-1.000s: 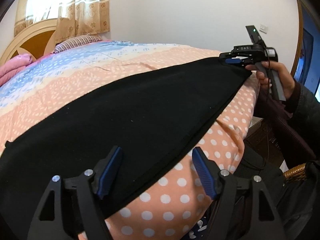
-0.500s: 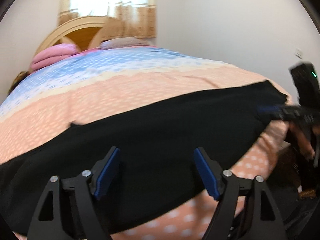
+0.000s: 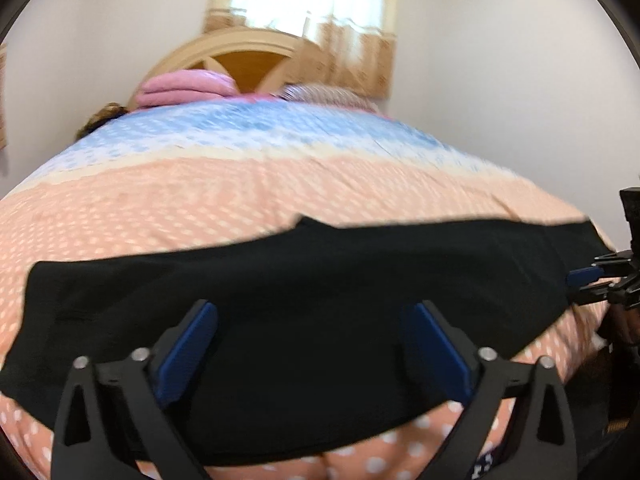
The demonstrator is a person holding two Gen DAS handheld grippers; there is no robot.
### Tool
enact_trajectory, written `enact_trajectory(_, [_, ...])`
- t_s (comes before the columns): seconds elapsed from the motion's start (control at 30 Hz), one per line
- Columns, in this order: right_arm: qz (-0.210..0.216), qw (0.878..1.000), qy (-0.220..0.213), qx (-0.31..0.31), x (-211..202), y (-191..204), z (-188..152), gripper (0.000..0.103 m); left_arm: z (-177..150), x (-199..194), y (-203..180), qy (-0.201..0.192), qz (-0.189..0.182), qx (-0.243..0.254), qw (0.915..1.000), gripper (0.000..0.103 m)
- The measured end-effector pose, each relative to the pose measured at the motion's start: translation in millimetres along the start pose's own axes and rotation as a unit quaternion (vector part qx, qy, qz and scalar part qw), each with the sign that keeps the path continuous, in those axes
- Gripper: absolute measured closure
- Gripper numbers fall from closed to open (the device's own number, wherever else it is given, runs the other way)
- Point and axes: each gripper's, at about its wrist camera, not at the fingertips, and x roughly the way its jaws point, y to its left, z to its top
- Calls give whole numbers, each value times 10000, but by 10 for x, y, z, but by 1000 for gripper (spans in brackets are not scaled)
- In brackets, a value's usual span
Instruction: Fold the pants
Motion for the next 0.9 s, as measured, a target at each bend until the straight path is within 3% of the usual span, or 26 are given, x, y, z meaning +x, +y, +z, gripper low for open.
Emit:
enact_trajectory(0.17, [510,9983,-221,158,271,201,694,54,-26,32,79,10,88,-149,9998,1])
enact_trajectory(0.37, [1213,9890,166,827,1164,423,1394,54,-218,175,42,443,137,-62,9989,2])
enact_trajectory(0.47, [1502,9788,506,1300,1633,504,1600,54,-269,174,-12,446,262,148,9986,1])
enact_trajectory(0.63, [2127,9495,1121,2014,2186,572,1661,62,-282,122,44,479,99,122,9987,1])
enact_trajectory(0.73, [2279,9403,1312,2161,2316,601,1675,76,-304,92,53,428,59,135,9990,1])
enact_trajectory(0.8, [2228,9391,1372,2227,2379,592,1681,96,-313,86,55,393,53,146,9991,0])
enact_trajectory(0.9, [2282,9439,1117,2108,2281,632,1735,98,-320,67,62,378,43,149,9992,0])
